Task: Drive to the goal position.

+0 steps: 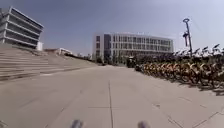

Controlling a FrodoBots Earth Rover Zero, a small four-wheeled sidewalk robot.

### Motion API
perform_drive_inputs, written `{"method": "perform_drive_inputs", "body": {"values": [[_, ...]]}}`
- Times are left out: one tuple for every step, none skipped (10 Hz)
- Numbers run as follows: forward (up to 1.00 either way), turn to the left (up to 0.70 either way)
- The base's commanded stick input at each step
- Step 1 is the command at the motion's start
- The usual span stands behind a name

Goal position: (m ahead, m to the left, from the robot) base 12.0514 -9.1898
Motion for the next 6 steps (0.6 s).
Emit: {"method": "perform_drive_inputs", "body": {"values": [[0.7, 0.0], [0.7, 0.0], [0.7, 0.0], [0.7, 0.0], [0.7, 0.0], [0.7, 0.0]]}}
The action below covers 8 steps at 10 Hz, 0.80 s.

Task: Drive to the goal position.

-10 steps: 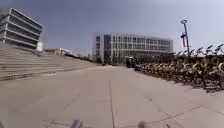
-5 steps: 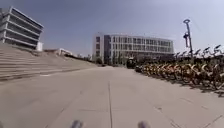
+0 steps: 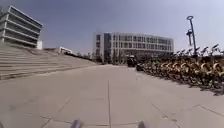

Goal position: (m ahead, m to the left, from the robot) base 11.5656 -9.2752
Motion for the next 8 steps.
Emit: {"method": "perform_drive_inputs", "body": {"values": [[0.7, 0.0], [0.7, 0.0], [0.7, 0.0], [0.7, 0.0], [0.7, 0.0], [0.7, 0.02], [0.7, 0.12], [0.7, 0.31]]}}
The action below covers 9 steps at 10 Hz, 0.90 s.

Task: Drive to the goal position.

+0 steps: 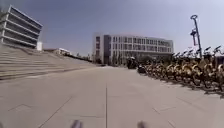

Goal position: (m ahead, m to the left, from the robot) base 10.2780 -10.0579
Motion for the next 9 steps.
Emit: {"method": "perform_drive_inputs", "body": {"values": [[0.7, 0.3], [0.7, 0.11], [0.7, 0.01], [0.7, 0.0], [0.7, 0.0], [0.7, 0.0], [0.7, 0.0], [0.7, 0.0], [0.7, 0.0]]}}
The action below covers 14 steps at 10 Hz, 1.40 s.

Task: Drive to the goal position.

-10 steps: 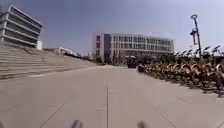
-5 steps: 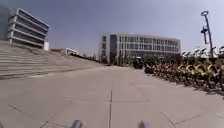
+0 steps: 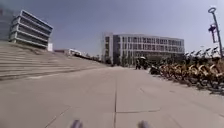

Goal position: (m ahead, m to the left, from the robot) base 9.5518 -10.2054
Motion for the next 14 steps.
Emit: {"method": "perform_drive_inputs", "body": {"values": [[0.7, 0.0], [0.7, 0.0], [0.7, 0.0], [0.7, 0.0], [0.7, 0.0], [0.7, 0.0], [0.7, 0.0], [0.7, -0.02], [0.7, -0.02], [0.7, -0.02], [0.7, -0.02], [0.7, -0.02], [0.7, -0.02], [0.7, -0.02]]}}
